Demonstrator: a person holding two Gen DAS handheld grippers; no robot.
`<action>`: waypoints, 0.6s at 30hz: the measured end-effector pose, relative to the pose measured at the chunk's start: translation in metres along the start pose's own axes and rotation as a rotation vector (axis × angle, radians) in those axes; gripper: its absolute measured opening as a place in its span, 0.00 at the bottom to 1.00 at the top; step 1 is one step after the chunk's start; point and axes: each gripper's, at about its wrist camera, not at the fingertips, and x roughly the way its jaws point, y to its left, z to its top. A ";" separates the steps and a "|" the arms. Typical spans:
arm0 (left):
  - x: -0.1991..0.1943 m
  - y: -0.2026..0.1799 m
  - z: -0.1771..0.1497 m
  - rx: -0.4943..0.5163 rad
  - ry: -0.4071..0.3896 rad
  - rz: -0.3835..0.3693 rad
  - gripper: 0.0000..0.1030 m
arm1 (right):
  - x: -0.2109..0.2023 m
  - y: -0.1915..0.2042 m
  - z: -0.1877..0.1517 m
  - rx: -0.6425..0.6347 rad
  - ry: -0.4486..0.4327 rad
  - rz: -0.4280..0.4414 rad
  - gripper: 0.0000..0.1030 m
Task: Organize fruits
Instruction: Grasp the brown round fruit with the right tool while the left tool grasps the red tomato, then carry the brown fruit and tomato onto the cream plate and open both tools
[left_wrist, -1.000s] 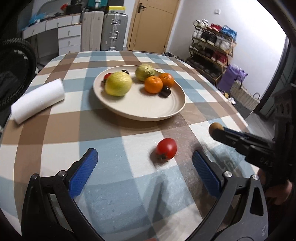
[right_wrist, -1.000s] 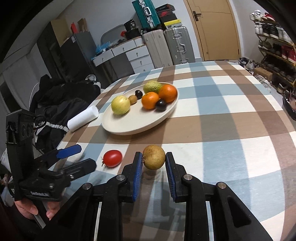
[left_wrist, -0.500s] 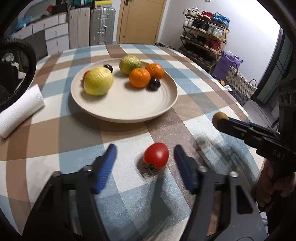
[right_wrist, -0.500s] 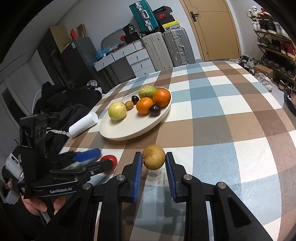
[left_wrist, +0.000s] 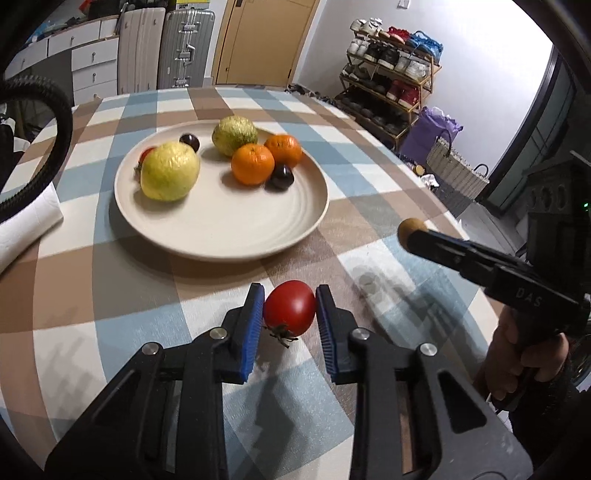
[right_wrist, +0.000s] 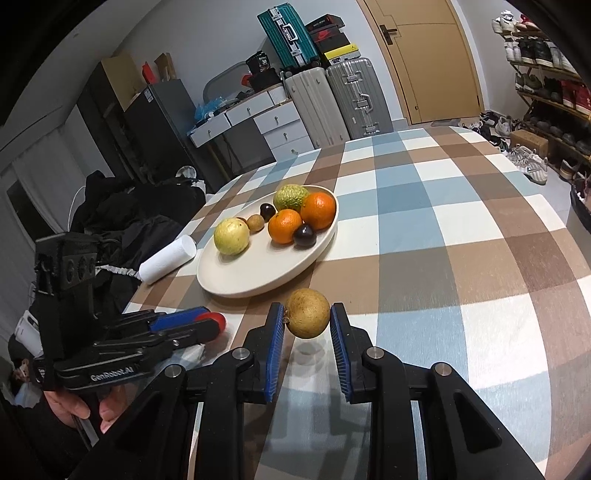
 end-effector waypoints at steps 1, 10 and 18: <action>-0.003 0.001 0.003 0.002 -0.010 0.002 0.25 | 0.001 0.000 0.002 -0.002 0.001 0.000 0.25; -0.021 0.012 0.042 0.000 -0.069 0.007 0.25 | 0.021 0.014 0.019 -0.032 0.022 0.044 0.25; -0.020 0.032 0.090 -0.029 -0.087 0.031 0.25 | 0.041 0.024 0.057 -0.056 0.024 0.078 0.25</action>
